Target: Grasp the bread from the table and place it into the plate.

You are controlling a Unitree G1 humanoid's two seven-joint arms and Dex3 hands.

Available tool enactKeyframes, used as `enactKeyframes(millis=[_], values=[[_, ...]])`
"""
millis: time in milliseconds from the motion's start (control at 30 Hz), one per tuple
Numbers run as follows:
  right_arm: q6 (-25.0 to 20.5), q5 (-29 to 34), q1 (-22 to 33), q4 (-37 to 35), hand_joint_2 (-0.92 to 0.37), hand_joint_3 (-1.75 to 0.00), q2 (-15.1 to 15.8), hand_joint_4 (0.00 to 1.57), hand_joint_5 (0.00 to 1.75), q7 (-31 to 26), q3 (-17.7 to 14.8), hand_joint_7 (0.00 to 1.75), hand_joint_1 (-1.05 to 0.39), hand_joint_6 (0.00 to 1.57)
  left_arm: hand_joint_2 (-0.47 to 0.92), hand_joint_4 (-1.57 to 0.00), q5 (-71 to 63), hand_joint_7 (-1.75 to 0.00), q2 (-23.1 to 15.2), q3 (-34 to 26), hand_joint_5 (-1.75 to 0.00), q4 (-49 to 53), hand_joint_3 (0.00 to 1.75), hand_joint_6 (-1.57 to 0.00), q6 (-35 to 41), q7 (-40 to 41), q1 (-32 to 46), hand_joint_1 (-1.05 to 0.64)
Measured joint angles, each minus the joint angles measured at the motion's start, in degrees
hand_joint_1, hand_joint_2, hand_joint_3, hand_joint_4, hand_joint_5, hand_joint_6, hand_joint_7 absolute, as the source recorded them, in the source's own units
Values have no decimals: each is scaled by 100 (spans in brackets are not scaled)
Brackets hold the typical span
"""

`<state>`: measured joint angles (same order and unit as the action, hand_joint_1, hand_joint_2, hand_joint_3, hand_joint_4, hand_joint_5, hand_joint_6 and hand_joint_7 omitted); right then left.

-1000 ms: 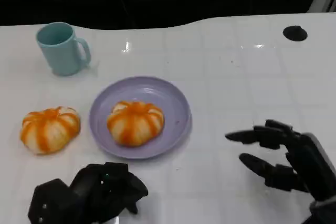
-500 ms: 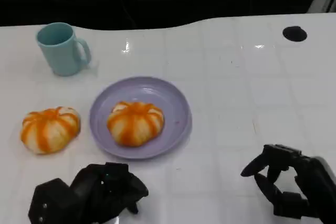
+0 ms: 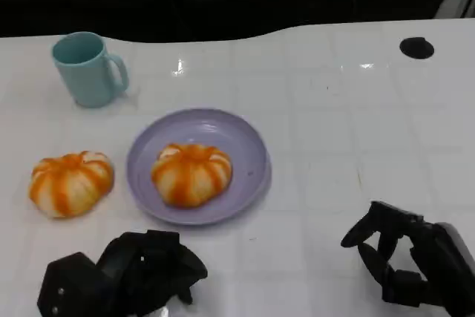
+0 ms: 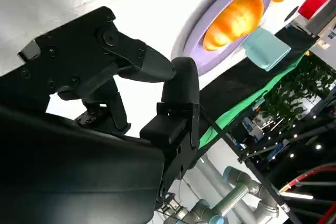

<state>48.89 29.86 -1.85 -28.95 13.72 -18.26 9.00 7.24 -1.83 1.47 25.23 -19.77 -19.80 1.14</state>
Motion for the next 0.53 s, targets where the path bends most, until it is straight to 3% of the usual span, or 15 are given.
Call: enactKeyframes(millis=[533], values=[[46, 82, -80, -126, -56, -100, 0, 75, 175, -139, 90, 143, -37, 63, 86, -89, -2, -76, -51, -21, -151, 50, 1, -130, -33, -1, -26, -105]])
